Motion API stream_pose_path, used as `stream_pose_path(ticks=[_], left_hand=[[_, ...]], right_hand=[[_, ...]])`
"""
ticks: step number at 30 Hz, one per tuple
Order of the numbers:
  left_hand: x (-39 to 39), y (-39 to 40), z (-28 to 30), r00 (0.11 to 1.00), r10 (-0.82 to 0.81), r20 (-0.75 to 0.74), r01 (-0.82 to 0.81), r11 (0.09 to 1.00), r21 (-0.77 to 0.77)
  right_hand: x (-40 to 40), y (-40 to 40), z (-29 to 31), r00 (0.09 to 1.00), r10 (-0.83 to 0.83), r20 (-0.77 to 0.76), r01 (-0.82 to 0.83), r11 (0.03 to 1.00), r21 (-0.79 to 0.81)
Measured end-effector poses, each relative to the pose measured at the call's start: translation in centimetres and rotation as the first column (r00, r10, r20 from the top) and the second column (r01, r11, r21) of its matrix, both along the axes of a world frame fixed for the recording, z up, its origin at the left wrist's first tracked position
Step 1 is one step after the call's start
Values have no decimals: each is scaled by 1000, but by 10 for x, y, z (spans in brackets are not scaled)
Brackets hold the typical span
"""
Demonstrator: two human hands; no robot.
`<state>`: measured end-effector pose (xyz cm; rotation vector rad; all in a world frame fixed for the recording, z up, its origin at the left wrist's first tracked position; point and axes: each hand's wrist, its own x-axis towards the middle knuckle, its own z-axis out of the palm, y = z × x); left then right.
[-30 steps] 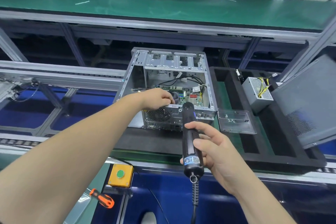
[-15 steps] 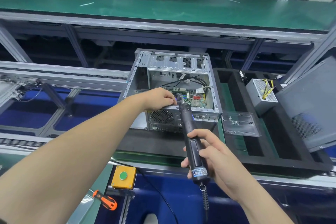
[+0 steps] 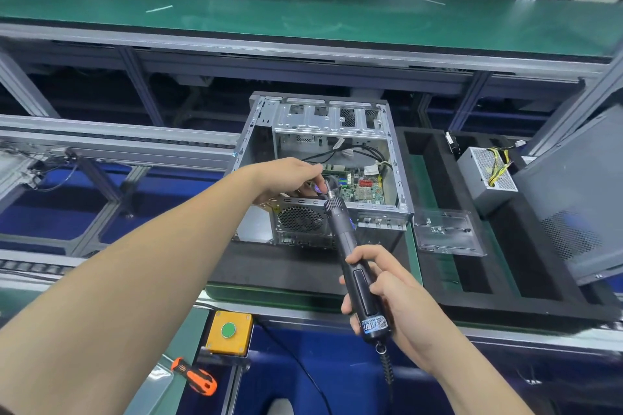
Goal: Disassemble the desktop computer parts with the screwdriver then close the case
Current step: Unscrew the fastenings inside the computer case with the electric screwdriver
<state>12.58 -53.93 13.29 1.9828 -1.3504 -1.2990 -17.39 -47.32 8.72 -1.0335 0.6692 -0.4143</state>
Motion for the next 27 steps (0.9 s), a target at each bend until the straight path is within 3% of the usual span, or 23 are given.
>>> stream_pose_path(ticks=[12,20,27], left_hand=[[3,-3,-2,990,34,-136,-38,999,-26],[-2,-5,-3,996,68,-65,-70,997,-17],[-5,-1,-3,999,40,24,-38,998,-51]], right_hand=[[7,-12,-1,998,41,-53,-42,999,-9],[16,-15,7,982,9,-188,-42,984,-173],[33,-16,8,940,-34,-341,7,997,-78]])
